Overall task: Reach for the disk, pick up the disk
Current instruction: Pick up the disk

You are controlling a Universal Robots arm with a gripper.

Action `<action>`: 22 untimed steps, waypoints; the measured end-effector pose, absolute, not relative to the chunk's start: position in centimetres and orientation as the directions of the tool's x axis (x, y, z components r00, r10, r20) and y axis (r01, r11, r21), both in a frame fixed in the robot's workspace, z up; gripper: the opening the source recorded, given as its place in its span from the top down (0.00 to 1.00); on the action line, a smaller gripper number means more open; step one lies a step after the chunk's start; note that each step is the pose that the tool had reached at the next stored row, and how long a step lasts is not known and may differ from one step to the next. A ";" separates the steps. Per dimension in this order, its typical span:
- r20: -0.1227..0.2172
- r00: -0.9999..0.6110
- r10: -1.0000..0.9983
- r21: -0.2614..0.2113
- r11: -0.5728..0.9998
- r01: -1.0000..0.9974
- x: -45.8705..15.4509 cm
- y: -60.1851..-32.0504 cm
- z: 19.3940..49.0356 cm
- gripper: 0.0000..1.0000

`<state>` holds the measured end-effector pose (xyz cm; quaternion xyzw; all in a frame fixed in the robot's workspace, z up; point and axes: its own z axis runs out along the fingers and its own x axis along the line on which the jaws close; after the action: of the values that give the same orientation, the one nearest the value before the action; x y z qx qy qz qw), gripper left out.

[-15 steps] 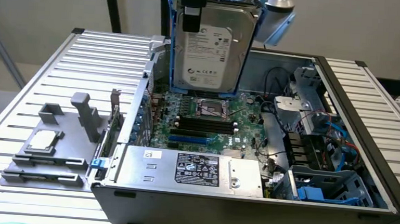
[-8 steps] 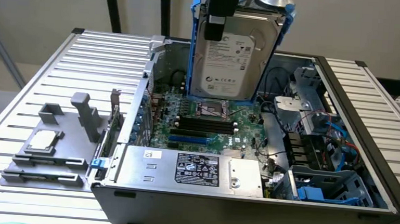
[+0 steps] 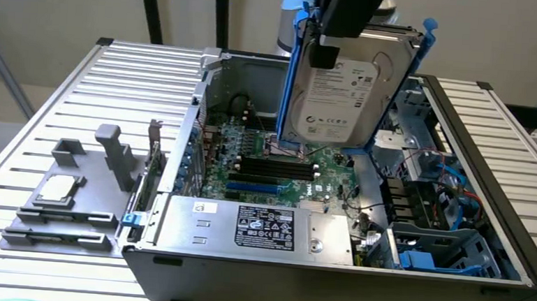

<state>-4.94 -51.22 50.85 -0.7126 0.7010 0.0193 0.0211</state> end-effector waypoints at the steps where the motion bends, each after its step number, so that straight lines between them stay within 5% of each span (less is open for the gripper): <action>1: -0.057 0.016 -0.998 -0.003 -0.016 -1.000 -4.5 -51.4 50.8 0.67; 22: -0.057 0.016 -0.998 0.002 -0.016 -1.000 3.8 -55.9 50.9 0.67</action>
<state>3.77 -55.85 50.92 -0.7125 0.7010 0.0212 0.0193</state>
